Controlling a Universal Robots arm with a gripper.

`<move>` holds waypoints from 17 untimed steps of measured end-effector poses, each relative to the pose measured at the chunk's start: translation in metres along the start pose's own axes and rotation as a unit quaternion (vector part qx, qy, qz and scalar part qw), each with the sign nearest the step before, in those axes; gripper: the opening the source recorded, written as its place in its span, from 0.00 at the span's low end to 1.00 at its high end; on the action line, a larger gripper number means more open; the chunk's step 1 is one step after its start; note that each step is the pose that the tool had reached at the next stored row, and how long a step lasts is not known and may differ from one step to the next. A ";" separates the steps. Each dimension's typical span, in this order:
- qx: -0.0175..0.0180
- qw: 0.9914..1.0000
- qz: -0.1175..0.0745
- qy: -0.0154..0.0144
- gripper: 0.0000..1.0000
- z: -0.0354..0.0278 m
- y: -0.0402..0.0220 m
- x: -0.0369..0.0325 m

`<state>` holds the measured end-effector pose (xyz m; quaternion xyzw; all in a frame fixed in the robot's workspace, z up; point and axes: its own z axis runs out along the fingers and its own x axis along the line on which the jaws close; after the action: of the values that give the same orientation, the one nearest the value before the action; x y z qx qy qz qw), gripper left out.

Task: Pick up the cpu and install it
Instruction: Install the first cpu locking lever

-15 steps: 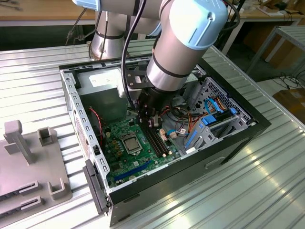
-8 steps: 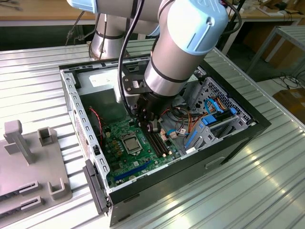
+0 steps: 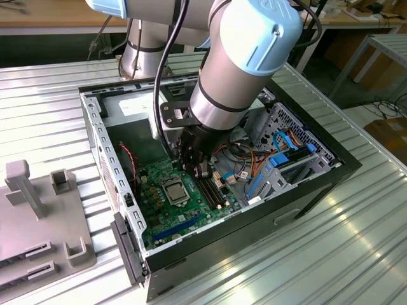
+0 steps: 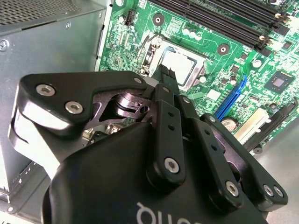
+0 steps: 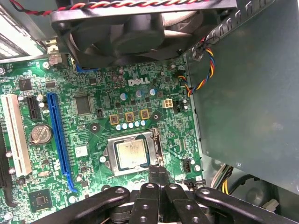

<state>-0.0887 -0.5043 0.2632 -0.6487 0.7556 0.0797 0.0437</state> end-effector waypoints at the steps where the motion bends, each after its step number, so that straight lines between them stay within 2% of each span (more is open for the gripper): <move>1: 0.000 1.000 0.000 0.000 0.11 0.0000 0.0000 0.0000; 10: 0.000 1.000 0.000 0.000 0.11 0.0004 -0.0009 -0.0002; 12: 0.000 1.000 0.000 0.000 0.11 0.0002 -0.0062 -0.0012; 15: 0.000 1.000 0.000 0.000 0.11 0.0004 -0.0246 -0.0059; 17: 0.000 1.000 0.000 0.000 0.11 0.0003 -0.0300 -0.0077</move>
<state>-0.0579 -0.5011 0.2623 -0.6487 0.7556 0.0797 0.0436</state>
